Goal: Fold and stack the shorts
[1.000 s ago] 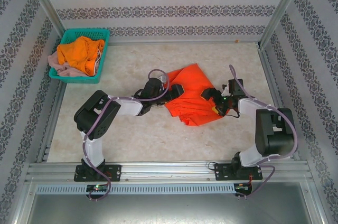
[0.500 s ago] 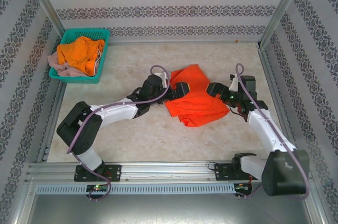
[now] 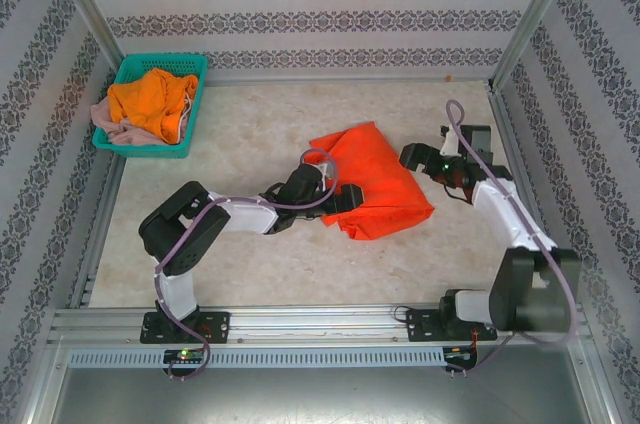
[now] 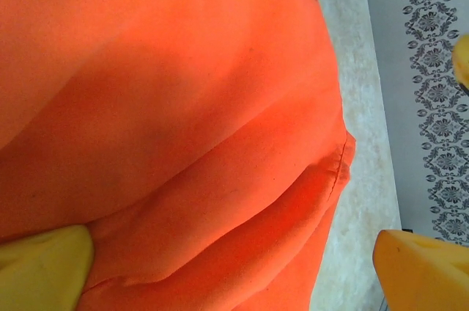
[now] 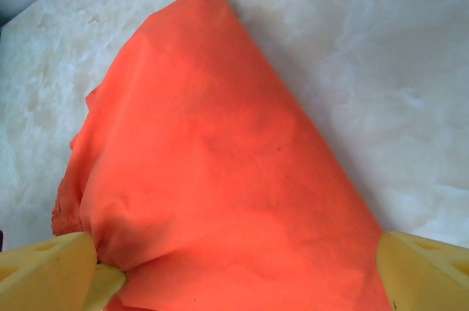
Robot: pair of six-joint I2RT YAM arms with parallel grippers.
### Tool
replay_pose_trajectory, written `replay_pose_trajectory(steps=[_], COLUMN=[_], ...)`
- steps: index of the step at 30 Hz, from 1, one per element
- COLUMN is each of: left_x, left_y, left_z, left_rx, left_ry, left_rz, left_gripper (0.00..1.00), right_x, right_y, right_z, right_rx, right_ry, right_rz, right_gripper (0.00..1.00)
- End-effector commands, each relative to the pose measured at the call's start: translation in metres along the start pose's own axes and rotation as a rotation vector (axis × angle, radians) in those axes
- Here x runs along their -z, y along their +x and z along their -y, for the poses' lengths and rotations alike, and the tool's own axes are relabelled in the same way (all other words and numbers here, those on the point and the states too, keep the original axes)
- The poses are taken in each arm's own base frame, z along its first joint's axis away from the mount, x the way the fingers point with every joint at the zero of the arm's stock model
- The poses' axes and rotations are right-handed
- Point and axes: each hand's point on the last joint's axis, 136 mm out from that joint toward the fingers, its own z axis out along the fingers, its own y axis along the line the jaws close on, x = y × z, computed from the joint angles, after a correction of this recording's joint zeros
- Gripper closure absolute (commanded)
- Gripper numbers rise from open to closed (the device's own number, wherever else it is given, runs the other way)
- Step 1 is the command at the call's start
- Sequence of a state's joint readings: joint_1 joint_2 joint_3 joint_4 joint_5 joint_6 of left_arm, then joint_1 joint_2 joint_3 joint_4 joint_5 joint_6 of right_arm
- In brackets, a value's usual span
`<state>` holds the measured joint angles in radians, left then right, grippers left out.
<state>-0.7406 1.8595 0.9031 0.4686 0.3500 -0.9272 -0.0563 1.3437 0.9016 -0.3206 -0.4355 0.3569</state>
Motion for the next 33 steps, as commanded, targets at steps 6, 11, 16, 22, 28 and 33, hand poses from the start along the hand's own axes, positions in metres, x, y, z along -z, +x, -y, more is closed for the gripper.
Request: replay_pose_trajectory(steps=[6, 11, 16, 22, 28, 33], left_x=[0.057, 0.106, 0.142, 0.177, 0.192, 0.196], left_y=[-0.021, -0.043, -0.048, -0.051, -0.053, -0.054], left_z=[0.016, 0.027, 0.019, 0.005, -0.005, -0.011], left_rx=[-0.190, -0.262, -0.263, -0.258, -0.236, -0.221], left_ry=[-0.126, -0.163, -0.186, -0.206, -0.213, -0.216], left_rz=[0.096, 0.202, 0.261, 0.341, 0.374, 0.384], left_gripper=[0.00, 0.00, 0.00, 0.00, 0.00, 0.00], right_x=[-0.035, -0.056, -0.069, -0.085, -0.100, -0.114], right_y=[-0.001, 0.003, 0.001, 0.006, 0.023, 0.035], right_z=[0.006, 0.011, 0.024, 0.029, 0.014, 0.021], right_rx=[0.143, 0.263, 0.311, 0.339, 0.322, 0.317], right_ry=[0.083, 0.173, 0.222, 0.205, 0.104, 0.132], right_rz=[-0.209, -0.290, -0.345, -0.417, -0.487, -0.547], right_gripper=[0.03, 0.05, 0.10, 0.15, 0.23, 0.38])
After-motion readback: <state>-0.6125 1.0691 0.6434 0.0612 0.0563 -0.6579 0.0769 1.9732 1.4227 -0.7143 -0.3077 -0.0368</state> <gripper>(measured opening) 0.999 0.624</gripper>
